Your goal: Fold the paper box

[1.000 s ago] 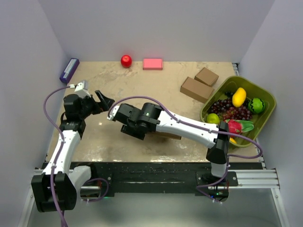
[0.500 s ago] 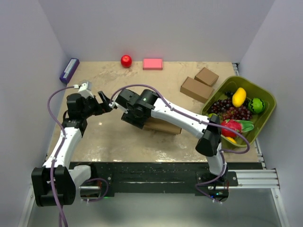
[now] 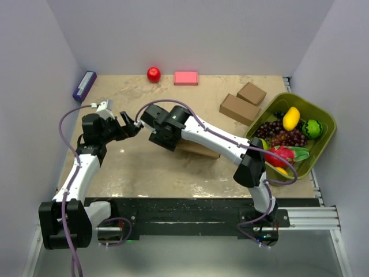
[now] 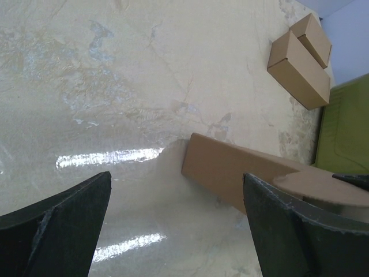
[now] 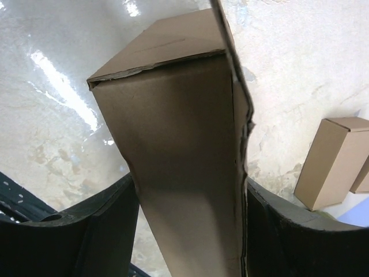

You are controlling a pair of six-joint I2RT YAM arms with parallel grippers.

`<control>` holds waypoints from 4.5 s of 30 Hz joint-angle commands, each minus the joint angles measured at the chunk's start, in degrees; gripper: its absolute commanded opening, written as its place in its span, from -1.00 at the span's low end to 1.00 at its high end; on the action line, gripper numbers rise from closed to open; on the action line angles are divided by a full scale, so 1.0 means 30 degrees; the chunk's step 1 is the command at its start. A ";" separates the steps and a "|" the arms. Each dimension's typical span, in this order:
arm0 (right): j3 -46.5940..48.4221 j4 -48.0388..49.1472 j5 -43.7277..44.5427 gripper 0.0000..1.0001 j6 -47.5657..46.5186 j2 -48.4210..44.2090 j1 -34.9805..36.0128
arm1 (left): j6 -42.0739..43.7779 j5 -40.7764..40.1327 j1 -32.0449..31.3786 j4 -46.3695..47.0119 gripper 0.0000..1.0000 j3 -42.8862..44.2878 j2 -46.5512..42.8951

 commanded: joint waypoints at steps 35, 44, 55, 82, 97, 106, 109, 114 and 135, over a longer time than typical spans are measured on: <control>0.0806 -0.0125 -1.1906 -0.07 -0.3749 0.1804 -0.5376 | 0.3245 0.4769 -0.2875 0.8012 0.88 0.4594 0.5711; 0.0277 0.0197 -1.1848 -0.07 -0.3867 0.1276 -0.5523 | 0.3011 0.7113 -0.3139 0.9739 0.61 0.5212 0.7386; -0.0250 0.0987 -1.1409 0.08 -0.3545 0.0692 -0.5552 | 0.2714 0.8023 -0.3725 1.0623 -0.24 0.4772 0.7533; -0.6253 0.7580 -0.2975 0.98 0.2282 -0.7187 -0.5582 | 0.4593 0.4214 -0.4311 0.6989 -1.00 0.5387 0.6361; -1.0382 0.3331 0.4588 0.98 0.8994 -1.3605 -0.7214 | 0.3978 0.4389 -0.4311 0.7046 -1.00 0.5680 0.6449; -1.3667 1.0996 0.1227 0.98 0.5368 -1.5132 -1.0996 | 0.3977 0.4770 -0.4341 0.7222 -1.00 0.5680 0.6419; -1.3844 1.2467 -0.0296 0.96 0.4458 -1.4576 -1.1905 | 0.4036 0.4887 -0.4370 0.7252 -1.00 0.5738 0.6477; -1.3962 1.3440 -0.2530 0.74 0.3575 -1.3960 -1.2758 | 0.4095 0.4858 -0.4370 0.7193 -1.00 0.5914 0.6595; -1.4545 0.7815 -0.4726 0.70 0.6210 -1.6709 -1.2730 | 0.3275 0.3570 -0.4487 0.5729 -1.00 0.6646 0.6829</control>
